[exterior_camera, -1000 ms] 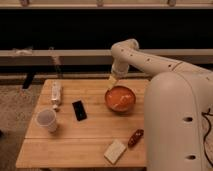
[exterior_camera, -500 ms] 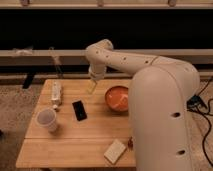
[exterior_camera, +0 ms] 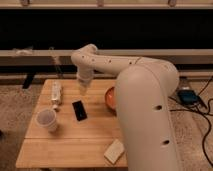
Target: Push the eraser across the table
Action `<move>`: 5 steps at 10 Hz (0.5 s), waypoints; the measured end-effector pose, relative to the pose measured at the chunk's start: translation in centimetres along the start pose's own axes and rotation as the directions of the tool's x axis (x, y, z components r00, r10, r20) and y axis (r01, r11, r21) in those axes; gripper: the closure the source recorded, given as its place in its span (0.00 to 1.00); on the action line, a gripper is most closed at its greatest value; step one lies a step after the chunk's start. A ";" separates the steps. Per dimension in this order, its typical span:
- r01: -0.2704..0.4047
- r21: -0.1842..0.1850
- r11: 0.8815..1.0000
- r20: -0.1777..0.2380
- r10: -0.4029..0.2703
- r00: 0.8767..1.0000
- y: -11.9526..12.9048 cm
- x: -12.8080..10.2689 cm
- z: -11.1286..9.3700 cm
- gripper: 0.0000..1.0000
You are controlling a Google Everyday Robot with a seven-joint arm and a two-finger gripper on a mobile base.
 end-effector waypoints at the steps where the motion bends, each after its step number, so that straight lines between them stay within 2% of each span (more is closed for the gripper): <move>1: 0.010 -0.011 1.000 -0.003 -0.010 1.000 0.1 -0.6 0.5 0.76; 3: 0.026 -0.031 0.999 -0.012 -0.026 1.000 0.2 -1.7 1.7 0.94; 4: 0.041 -0.041 0.998 -0.014 -0.042 0.999 0.6 -2.5 2.3 0.99; 5: 0.052 -0.052 0.997 -0.018 -0.053 0.998 0.9 -3.1 3.0 1.00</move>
